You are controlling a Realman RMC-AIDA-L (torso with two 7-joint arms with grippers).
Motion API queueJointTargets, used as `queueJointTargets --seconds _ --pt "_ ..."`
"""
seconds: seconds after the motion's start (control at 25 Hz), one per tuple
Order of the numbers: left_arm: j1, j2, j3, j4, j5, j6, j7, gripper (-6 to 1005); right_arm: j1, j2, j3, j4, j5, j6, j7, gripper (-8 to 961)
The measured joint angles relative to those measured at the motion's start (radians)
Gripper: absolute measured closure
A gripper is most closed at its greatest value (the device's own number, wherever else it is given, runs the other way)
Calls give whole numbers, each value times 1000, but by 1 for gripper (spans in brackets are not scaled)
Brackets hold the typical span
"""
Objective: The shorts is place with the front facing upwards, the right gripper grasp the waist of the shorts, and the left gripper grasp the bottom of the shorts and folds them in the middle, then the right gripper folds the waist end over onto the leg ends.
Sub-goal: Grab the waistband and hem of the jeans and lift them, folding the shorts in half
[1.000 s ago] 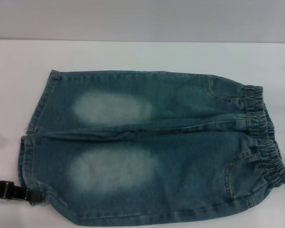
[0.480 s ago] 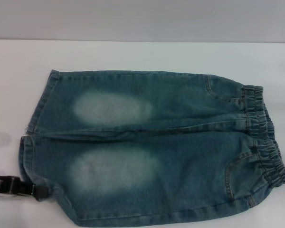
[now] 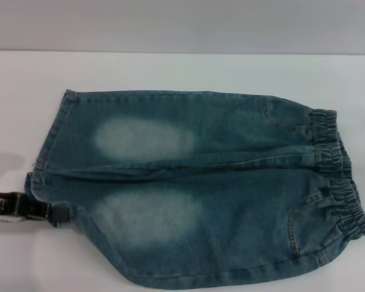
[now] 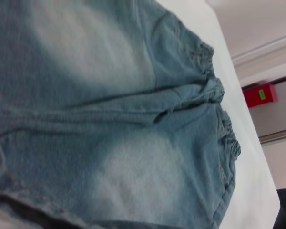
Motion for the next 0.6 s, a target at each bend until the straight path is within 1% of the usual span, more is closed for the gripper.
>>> queueJointTargets --seconds 0.12,0.28,0.48,0.6 --pt "-3 1 0 0 -12 0 0 949 22 -16 -22 -127 -184 -114 147 155" --pt "-3 1 0 -1 -27 -6 -1 948 62 -32 -31 -238 -405 -233 259 155" --pt "-3 1 0 -1 -50 -8 -12 946 152 -63 -46 -271 -658 -318 327 155" --pt "-4 1 0 -1 -52 -8 -13 945 198 -70 -77 -274 -780 -354 335 155"
